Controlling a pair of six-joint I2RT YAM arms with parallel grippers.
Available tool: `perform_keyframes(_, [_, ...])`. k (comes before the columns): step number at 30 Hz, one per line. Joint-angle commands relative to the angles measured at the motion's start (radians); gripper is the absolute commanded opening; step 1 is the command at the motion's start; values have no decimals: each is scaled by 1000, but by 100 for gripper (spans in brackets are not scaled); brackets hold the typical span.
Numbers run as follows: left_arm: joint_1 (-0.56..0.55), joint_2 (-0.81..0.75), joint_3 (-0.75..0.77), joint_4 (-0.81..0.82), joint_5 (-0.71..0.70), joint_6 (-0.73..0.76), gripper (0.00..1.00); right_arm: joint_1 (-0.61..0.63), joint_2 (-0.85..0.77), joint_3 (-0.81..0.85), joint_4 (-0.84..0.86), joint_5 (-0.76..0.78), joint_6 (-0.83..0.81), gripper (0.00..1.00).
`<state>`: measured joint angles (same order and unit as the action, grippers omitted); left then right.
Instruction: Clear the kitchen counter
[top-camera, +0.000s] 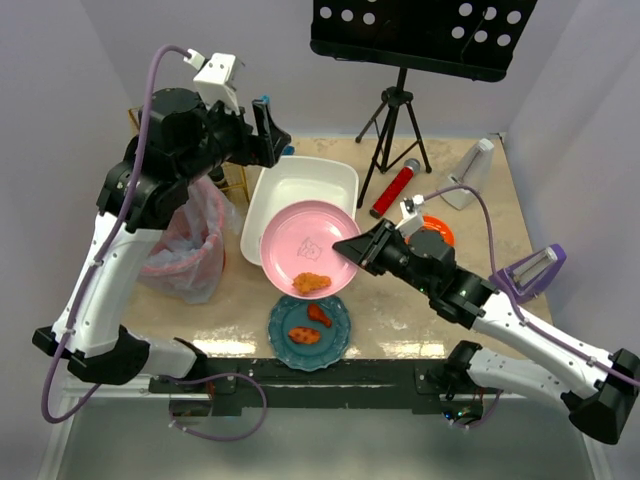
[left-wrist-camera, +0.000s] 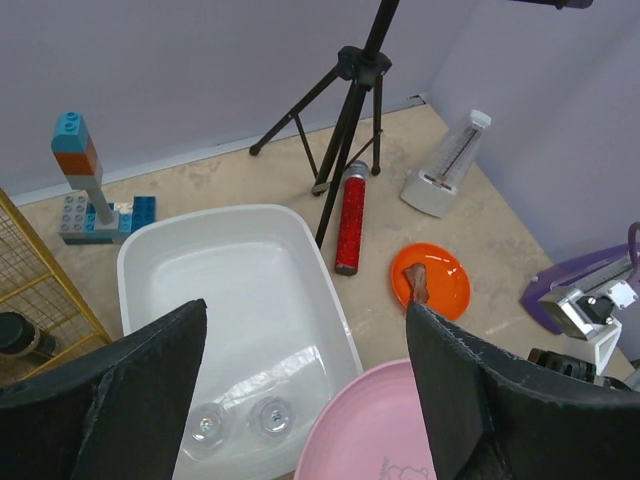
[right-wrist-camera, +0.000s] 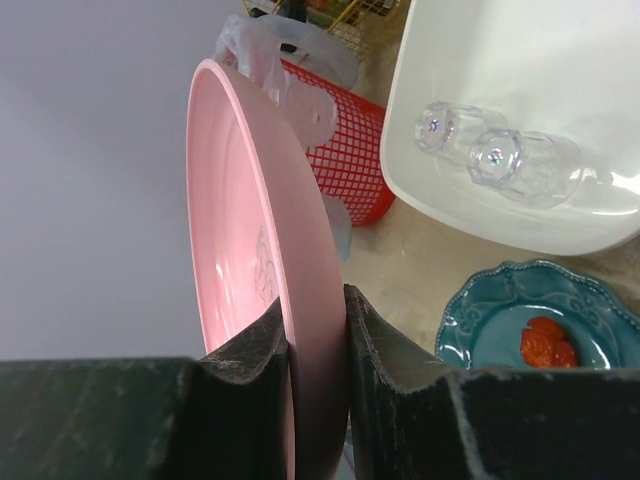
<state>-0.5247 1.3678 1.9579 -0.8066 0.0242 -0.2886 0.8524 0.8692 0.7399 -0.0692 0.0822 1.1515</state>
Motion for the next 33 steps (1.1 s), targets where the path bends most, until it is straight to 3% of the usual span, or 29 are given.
perform_keyframes(1, [0, -24, 32, 38, -20, -26, 85, 2, 48, 108, 140, -61, 2, 0])
perform_keyframes(18, [0, -187, -11, 69, -66, -76, 85, 13, 592, 564, 178, -44, 5, 0])
perform_keyframes(33, [0, -239, -17, 35, -90, -70, 85, 149, 1048, 1110, 105, 50, -59, 0])
